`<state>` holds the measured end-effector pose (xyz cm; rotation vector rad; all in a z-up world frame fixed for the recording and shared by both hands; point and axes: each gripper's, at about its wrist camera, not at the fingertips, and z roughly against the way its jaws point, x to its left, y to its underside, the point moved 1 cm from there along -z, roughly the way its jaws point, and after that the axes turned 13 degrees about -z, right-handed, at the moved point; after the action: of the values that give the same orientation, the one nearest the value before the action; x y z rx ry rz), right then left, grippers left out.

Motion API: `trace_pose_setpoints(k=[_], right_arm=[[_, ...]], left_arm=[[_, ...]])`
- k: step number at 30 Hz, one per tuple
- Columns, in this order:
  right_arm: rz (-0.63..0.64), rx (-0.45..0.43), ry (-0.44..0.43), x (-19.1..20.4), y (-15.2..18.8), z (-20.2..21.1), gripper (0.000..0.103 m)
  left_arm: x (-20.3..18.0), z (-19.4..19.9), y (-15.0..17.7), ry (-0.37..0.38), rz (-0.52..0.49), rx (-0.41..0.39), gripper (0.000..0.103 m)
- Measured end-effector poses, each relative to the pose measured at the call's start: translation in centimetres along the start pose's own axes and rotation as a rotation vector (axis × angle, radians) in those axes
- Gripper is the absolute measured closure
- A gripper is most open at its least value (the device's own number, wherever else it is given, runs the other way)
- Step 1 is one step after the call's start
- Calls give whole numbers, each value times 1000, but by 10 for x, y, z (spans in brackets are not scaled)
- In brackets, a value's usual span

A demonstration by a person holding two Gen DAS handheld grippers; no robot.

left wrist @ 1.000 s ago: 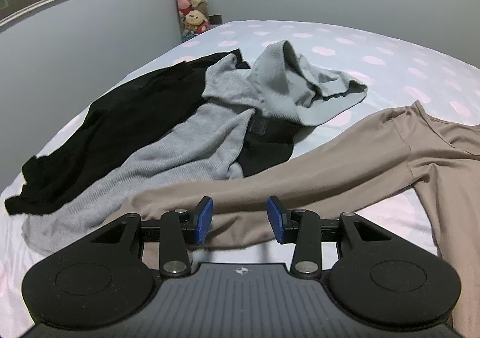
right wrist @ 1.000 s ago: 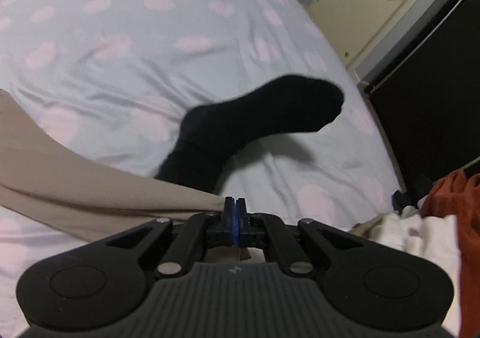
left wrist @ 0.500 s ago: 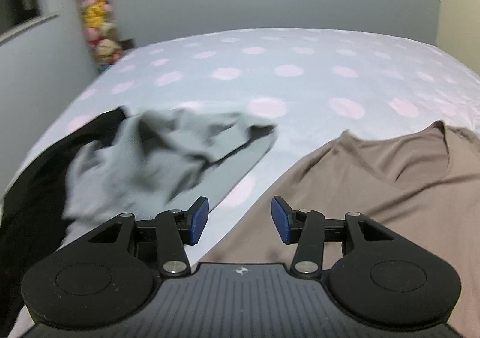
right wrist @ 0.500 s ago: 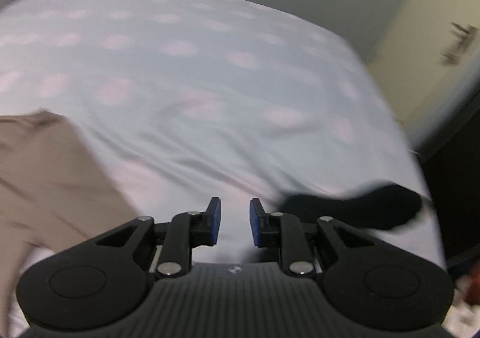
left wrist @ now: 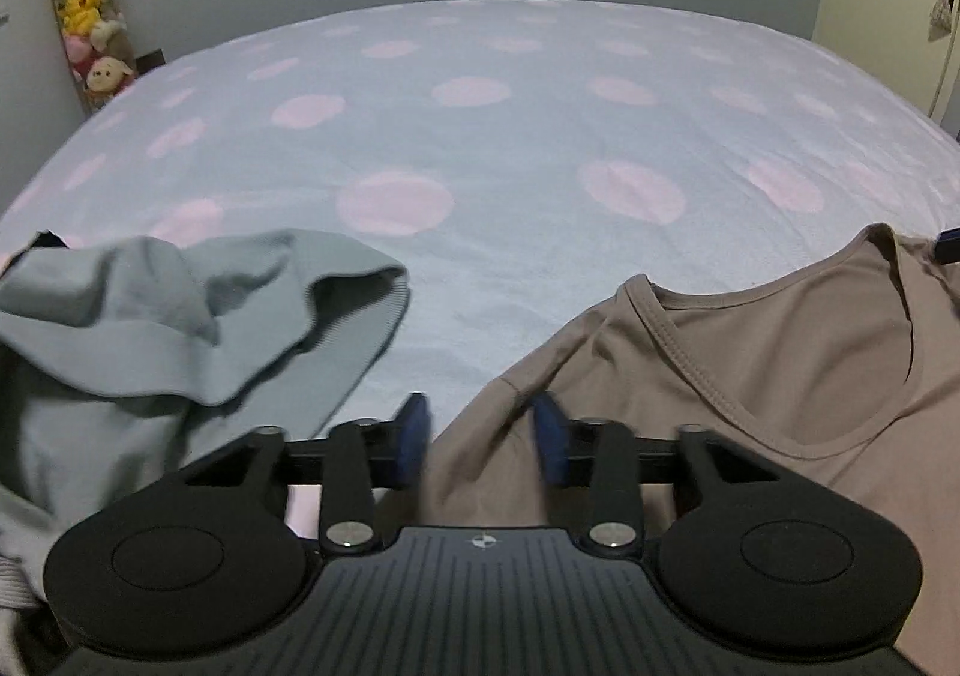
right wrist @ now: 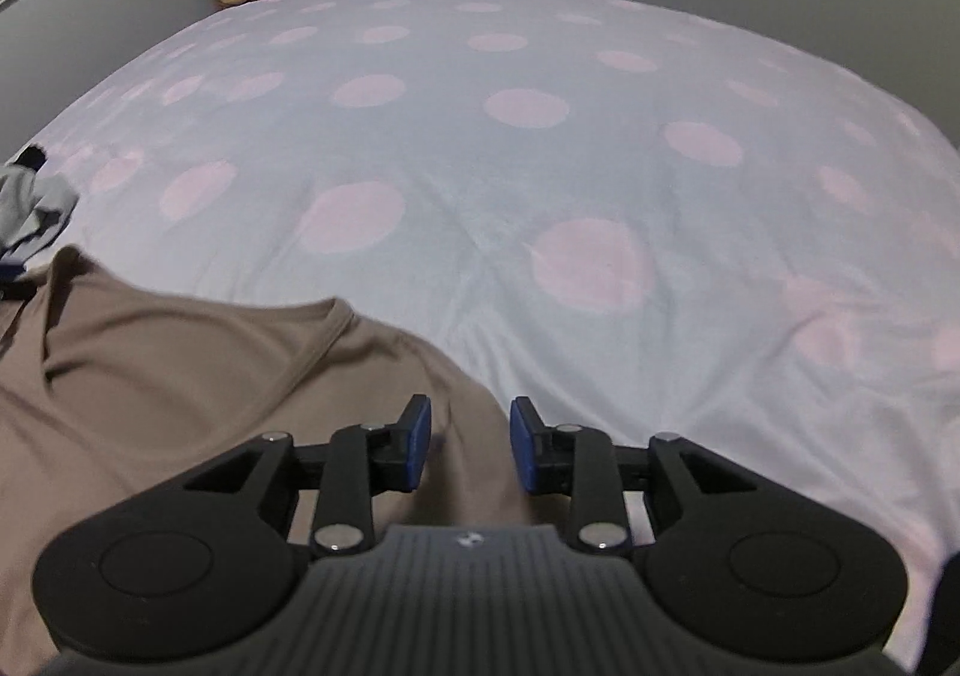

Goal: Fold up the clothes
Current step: 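Grasp the beige shirt at its edges with both grippers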

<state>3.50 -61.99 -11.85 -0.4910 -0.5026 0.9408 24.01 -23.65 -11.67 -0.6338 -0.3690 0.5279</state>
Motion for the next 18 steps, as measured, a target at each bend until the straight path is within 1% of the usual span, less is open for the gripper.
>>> trace_pose_setpoints(k=[1,2,3,4,5,8,12,14,16,18], right_arm=[[-15,4,1,0,-1,-6,72],[-30,7,1,1,-1,-13,74],[-41,10,1,1,-2,-18,79],[-39,8,-2,2,0,-17,89],[-38,6,-6,4,1,-17,94],[-11,-23,7,9,1,-10,97],[-11,-92,33,13,-15,4,99],[-22,-125,49,15,-27,7,99],[-33,-138,68,15,-35,2,99],[-45,-147,85,15,-42,-4,99]], left_arm=[[0,-1,0,2,8,-4,85],[0,-1,0,-1,16,-8,91],[-1,-1,-1,-5,24,-11,97],[-3,0,-2,-16,26,-11,101],[-5,1,-4,-31,24,-8,101],[-4,7,-17,-73,25,-24,102],[10,20,-46,-124,44,-84,102],[14,22,-63,-149,27,-100,102],[14,16,-75,-178,-6,-103,102],[16,1,-83,-192,-15,-79,102]])
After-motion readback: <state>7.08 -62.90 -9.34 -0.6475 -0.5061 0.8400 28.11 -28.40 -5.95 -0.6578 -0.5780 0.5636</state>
